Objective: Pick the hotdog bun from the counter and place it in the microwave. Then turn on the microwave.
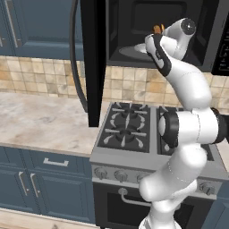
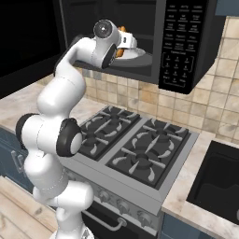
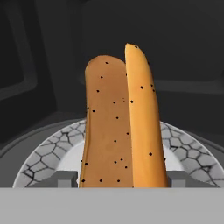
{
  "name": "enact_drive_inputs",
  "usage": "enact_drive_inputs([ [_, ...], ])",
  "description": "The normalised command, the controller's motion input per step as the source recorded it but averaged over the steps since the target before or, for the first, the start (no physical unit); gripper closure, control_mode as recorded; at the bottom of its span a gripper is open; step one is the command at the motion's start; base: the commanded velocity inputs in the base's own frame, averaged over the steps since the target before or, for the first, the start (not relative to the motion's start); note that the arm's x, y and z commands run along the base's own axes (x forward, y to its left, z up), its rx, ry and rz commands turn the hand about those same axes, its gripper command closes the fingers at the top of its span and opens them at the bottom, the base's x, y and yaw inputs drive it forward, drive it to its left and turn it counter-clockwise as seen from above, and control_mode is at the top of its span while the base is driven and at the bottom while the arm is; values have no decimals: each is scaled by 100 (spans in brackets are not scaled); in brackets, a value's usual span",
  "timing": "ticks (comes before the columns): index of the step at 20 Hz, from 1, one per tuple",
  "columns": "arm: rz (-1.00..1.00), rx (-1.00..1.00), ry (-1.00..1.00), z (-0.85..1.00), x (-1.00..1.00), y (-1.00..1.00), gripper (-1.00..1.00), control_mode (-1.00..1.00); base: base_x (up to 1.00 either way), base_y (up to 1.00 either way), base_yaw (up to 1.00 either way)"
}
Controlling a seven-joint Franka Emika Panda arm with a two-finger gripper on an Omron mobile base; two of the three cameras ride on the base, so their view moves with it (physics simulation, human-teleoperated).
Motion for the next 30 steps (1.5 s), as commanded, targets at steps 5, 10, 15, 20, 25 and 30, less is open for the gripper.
enact_drive_inputs([
  [5,0,0,2,-7,20,-4,100,-100,0,0,0],
  [10,0,0,1,-7,17,-1,100,-100,0,0,0],
  [15,0,0,5,0,10,-1,100,-100,0,0,0],
  [20,0,0,2,0,2,0,100,-100,0,0,0],
  [25,0,0,0,0,0,0,-100,-100,0,0,0],
  [30,0,0,0,0,0,0,-100,-100,0,0,0],
])
